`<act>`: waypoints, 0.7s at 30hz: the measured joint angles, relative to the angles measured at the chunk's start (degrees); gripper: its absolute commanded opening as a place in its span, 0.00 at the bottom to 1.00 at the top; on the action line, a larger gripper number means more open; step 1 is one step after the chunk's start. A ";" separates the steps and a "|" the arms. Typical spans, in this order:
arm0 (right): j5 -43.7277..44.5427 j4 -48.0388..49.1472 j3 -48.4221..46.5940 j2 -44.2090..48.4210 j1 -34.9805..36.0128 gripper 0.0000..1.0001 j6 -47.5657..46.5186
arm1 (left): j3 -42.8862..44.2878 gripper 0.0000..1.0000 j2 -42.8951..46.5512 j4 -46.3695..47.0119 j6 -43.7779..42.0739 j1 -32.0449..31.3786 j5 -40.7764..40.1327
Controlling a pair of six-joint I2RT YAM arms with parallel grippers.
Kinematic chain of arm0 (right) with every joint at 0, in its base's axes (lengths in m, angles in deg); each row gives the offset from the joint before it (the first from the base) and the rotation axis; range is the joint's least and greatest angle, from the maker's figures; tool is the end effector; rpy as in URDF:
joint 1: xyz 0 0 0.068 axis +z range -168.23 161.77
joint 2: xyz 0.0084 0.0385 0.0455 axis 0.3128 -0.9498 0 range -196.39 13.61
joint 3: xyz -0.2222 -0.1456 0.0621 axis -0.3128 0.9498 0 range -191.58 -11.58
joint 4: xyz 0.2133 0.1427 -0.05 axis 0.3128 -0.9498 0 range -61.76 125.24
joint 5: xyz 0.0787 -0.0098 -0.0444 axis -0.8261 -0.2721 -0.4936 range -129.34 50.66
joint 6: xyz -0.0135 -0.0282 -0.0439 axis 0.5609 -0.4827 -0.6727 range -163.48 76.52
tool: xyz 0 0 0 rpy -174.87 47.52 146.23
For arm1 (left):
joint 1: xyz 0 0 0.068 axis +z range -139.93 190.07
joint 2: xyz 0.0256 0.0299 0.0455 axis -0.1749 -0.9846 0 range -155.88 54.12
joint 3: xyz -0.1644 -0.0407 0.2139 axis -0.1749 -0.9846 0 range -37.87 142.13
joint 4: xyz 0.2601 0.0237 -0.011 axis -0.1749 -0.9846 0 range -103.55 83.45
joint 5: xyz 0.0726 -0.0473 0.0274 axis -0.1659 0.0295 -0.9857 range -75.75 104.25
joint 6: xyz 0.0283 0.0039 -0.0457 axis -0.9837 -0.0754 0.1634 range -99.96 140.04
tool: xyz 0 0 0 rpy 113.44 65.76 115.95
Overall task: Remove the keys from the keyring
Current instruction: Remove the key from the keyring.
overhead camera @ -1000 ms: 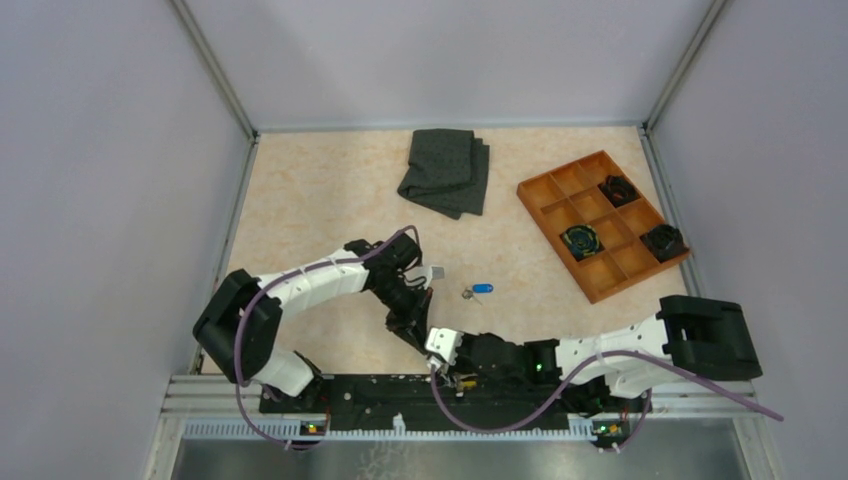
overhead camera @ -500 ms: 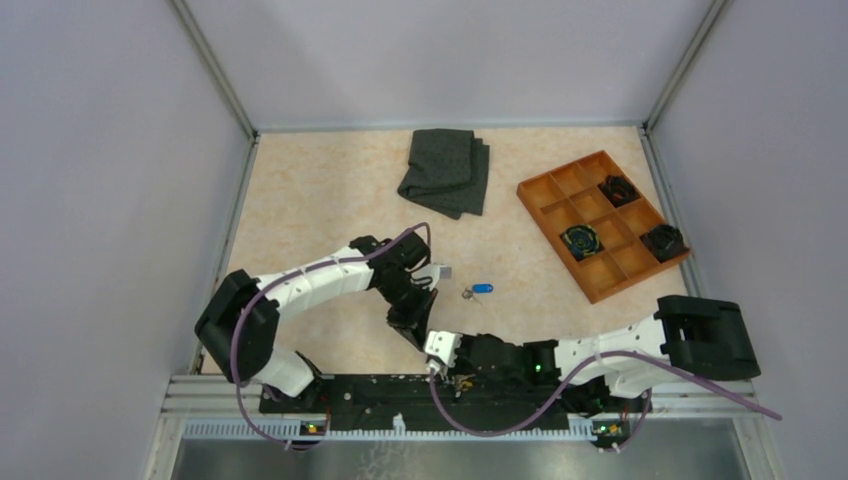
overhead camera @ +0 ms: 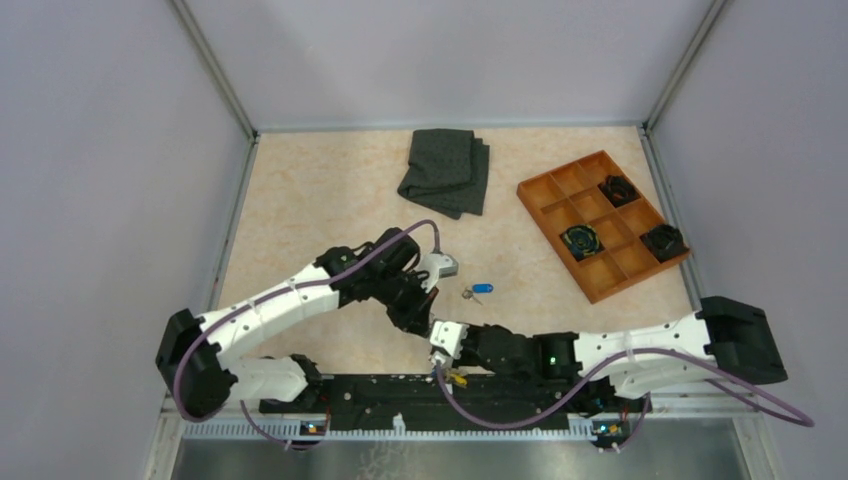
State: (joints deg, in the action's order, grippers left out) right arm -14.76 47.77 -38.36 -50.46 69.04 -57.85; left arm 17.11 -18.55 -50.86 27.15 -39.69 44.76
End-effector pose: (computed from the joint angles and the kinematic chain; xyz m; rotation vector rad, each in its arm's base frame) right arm 0.0258 0.2314 0.2056 -1.3497 1.4533 0.4029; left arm 0.1426 -0.1964 0.2558 1.1929 2.5335 -1.0016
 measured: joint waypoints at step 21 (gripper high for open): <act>4.55 -11.91 -6.19 6.27 -0.04 0.00 -0.55 | 0.76 0.46 0.87 6.40 -4.44 6.36 12.11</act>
State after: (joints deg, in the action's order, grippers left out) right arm -10.21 35.86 -44.55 -44.19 68.99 -58.40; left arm 17.88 -17.67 -44.46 22.72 -33.33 56.86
